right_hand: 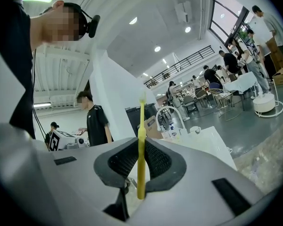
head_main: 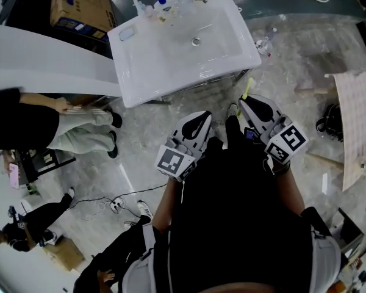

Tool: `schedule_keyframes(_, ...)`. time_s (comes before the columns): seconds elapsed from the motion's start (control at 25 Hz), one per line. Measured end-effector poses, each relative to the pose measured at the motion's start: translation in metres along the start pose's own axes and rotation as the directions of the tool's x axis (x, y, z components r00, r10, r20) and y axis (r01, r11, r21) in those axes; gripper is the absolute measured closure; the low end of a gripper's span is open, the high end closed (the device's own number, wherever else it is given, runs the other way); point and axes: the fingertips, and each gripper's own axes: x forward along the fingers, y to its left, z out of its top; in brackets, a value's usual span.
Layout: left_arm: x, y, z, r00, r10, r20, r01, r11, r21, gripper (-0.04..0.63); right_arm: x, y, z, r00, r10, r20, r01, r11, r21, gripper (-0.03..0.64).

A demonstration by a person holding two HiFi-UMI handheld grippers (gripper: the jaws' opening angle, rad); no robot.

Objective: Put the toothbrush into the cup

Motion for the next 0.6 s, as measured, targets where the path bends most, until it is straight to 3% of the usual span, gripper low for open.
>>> schedule_keyframes(0.24,0.052,0.013,0.013,1.000,0.011,-0.014,-0.010,1.000,0.008,0.583,0.020,-0.041,0.027,0.999,0.053,-0.009,-0.053,0.999,-0.012,0.568)
schedule_keyframes(0.6,0.117,0.022,0.041,0.995,0.099,0.027,-0.099,0.995,-0.009,0.583,0.029,-0.097,0.060,0.988,0.152,-0.010,-0.152,0.988,0.016,0.568)
